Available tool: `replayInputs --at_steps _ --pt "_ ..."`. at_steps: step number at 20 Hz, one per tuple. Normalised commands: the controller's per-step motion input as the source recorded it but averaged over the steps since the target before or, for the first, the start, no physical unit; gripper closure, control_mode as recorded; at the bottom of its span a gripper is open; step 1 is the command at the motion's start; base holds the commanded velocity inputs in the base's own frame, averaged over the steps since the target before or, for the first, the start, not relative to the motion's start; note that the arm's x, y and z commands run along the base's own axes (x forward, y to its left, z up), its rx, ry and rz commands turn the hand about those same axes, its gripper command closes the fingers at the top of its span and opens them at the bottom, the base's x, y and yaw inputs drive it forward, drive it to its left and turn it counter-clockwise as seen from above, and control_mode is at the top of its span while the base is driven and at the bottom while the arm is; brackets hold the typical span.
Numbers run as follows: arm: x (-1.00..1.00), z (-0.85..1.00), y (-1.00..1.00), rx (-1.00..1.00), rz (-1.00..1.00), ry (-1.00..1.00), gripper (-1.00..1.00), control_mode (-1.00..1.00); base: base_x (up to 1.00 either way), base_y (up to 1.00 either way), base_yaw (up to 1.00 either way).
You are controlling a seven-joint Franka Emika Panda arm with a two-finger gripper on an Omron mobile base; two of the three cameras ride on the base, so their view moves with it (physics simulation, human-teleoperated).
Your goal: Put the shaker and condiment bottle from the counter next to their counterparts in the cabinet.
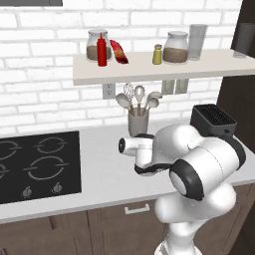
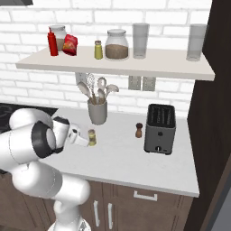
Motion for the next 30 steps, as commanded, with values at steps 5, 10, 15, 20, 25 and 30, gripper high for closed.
replayInputs --at_steps 5,10,15,20,25,30 --pt "-0.08 0.65 -0.06 0.01 0.0 0.0 1.0 -1.0 0.0 0.0 0.0" --pt "-0.07 0.65 -0.13 0.03 0.01 0.0 1.0 -1.0 0.0 0.0 0.0" --pt "-0.04 0.58 -0.11 0.04 0.05 0.0 1.0 -1.0 0.0 0.0 0.0" --pt "-0.02 0.47 -0.09 0.01 0.07 0.0 1.0 -1.0 0.0 0.0 0.0" --pt "-0.05 0.48 -0.01 0.0 0.11 0.0 1.0 -1.0 0.0 0.0 0.0" --pt "-0.07 0.56 0.0 0.0 0.14 0.0 1.0 -1.0 0.0 0.0 0.0"
